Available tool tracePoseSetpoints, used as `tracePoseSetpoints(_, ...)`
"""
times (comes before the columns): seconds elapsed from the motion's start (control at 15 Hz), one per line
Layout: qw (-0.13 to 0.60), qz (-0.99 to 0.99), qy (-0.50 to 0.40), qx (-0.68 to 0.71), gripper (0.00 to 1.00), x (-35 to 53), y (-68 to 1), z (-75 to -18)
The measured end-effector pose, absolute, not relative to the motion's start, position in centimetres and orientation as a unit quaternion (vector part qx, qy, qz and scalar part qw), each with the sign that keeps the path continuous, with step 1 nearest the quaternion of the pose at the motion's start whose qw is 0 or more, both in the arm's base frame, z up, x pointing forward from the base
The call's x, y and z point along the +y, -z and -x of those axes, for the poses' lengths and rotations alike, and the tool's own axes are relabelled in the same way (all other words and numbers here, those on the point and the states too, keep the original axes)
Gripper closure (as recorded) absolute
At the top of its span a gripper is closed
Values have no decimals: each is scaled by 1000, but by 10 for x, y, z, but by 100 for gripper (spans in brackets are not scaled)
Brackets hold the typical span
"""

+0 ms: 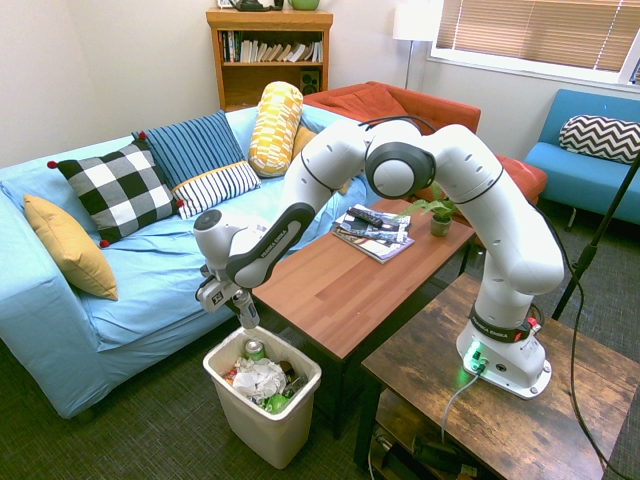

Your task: Throw the can in the trash bin

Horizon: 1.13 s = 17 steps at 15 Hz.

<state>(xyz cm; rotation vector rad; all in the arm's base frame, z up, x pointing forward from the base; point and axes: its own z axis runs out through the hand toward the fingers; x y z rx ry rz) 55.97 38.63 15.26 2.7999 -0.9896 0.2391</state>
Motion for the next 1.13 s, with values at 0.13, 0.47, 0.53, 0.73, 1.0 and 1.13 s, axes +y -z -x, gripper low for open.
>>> tracePoseSetpoints(0.13, 95, -938, -78, -325, 0, 390, -138, -556)
tracePoseSetpoints(0.47, 106, -937, -74, -324, 0, 390, -121, -555)
tracePoseSetpoints(0.53, 106, -938, -74, -323, 0, 392, -121, -555)
tracePoseSetpoints(0.73, 106, -938, -75, -321, 0, 394, -121, -554)
tracePoseSetpoints(1.0, 104, -938, -77, -323, 0, 394, -123, -557)
tracePoseSetpoints(1.13, 103, -937, -79, -323, 0, 394, -125, -559)
